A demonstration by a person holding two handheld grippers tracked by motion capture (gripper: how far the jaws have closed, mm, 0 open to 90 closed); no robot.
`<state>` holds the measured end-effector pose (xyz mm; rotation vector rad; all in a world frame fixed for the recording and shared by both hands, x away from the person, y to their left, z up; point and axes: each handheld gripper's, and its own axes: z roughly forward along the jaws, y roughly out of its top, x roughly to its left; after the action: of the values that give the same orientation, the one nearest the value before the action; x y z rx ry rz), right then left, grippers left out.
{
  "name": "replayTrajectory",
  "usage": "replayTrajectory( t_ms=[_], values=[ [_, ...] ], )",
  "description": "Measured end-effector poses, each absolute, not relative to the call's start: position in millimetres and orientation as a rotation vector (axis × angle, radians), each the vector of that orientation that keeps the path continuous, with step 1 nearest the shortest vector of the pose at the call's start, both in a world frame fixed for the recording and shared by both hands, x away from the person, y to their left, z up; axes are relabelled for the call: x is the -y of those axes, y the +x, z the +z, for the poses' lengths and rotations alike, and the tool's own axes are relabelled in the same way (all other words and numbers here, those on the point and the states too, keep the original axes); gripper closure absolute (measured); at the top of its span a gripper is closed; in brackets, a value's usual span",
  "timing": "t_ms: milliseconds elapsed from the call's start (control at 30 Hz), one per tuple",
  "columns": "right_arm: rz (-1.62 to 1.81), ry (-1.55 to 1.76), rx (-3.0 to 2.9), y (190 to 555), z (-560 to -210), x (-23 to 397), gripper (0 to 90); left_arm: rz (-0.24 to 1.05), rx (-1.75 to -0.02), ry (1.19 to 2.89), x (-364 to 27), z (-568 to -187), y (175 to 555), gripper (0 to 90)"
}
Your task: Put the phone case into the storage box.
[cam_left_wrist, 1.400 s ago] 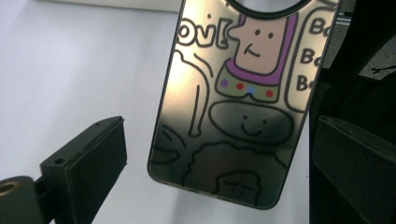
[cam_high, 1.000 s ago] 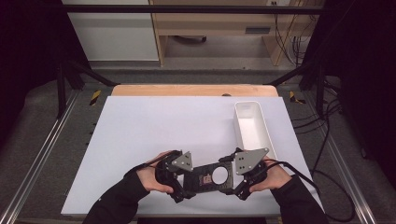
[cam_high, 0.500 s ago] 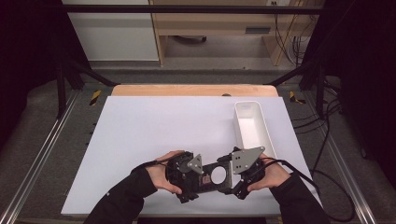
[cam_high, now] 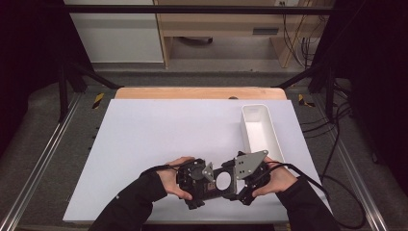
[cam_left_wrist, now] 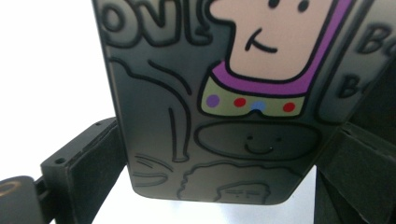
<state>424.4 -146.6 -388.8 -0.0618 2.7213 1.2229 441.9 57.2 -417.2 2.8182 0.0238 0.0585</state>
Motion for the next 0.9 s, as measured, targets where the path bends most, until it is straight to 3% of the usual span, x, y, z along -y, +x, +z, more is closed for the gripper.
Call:
replayTrajectory(
  t_ms=[233, 900],
  values=[
    [1.219, -0.066, -2.720, 424.2, -387.3, 144.8, 12.5, 0.069, -0.004, 2.842, -55.1, -419.2, 442.2, 9.4],
    [1.244, -0.014, -2.722, 425.9, -383.8, 146.2, 11.3, 0.138, 0.026, 2.780, -60.4, -418.0, 439.4, 11.5]
  ],
)
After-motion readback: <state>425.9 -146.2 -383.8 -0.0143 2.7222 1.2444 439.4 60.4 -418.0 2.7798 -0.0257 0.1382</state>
